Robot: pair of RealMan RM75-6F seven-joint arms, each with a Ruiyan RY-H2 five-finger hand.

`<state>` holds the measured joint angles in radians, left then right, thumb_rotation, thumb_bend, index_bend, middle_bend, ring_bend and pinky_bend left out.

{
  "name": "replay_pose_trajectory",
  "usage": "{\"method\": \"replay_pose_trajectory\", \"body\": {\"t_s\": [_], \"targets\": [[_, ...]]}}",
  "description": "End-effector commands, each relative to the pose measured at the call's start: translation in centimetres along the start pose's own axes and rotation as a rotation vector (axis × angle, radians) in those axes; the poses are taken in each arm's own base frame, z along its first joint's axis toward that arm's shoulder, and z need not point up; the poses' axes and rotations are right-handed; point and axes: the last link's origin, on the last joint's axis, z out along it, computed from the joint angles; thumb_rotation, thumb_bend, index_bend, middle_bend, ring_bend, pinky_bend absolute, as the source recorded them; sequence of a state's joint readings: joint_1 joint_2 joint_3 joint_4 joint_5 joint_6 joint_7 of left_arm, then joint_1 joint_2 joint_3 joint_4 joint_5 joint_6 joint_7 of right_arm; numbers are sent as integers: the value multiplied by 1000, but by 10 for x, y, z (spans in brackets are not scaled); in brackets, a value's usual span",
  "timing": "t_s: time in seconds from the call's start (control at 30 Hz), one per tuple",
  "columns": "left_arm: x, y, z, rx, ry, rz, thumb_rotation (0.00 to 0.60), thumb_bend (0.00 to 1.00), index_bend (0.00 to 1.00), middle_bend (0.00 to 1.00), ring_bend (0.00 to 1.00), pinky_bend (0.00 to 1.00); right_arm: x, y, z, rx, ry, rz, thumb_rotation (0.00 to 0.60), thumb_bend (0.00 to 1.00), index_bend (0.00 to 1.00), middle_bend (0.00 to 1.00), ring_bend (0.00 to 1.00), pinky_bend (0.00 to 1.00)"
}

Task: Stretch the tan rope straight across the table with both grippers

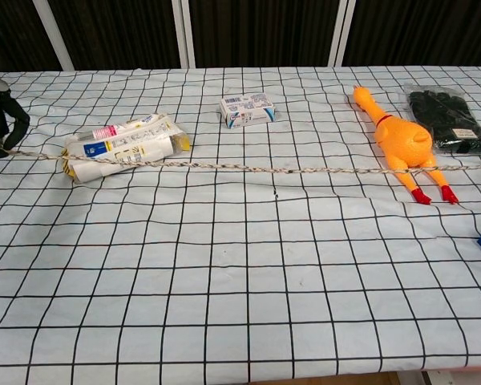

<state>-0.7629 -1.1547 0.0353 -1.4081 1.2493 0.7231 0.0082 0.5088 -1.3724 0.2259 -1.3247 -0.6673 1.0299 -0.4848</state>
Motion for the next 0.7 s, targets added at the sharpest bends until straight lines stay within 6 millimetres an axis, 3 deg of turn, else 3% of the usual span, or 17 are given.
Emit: {"method": "replay_pose_trajectory", "body": {"t_s": [0.03, 0.2, 0.27, 0.4, 0.47, 0.53, 0.6, 0.7], "targets": [[-7, 1, 3, -9, -26, 17, 600, 366, 500, 845, 719, 711, -4, -1, 0, 6, -25, -10, 600, 246, 473, 989, 1000, 1000], [-14, 2, 6, -7, -84, 71, 600, 288, 320, 834, 705, 700, -9, -3, -2, 20, -71, -55, 600, 136, 283, 982, 1000, 1000], [-13, 1, 6, -1, -124, 98, 600, 260, 299, 831, 703, 699, -10, -3, -3, 20, -85, -55, 600, 103, 221, 978, 1000, 1000], [-1, -2, 5, 17, -121, 153, 600, 217, 271, 812, 687, 693, -7, 0, -3, 8, -90, -58, 600, 78, 161, 950, 996, 992], [15, -1, 0, 36, -80, 139, 600, 201, 264, 786, 660, 679, 5, 3, -1, -9, -56, -22, 600, 78, 148, 898, 965, 960], [32, 2, -6, 47, -21, 121, 600, 198, 259, 733, 610, 639, 25, 4, 0, -20, 0, 44, 600, 76, 133, 780, 870, 868], [49, 6, -15, 51, 46, 91, 600, 194, 259, 644, 527, 563, 43, 5, -4, -7, 48, 110, 600, 74, 119, 554, 668, 637], [73, 15, -34, 43, 168, 34, 600, 188, 273, 540, 399, 436, 69, 7, -17, 44, 112, 188, 600, 73, 117, 307, 414, 322]]}}
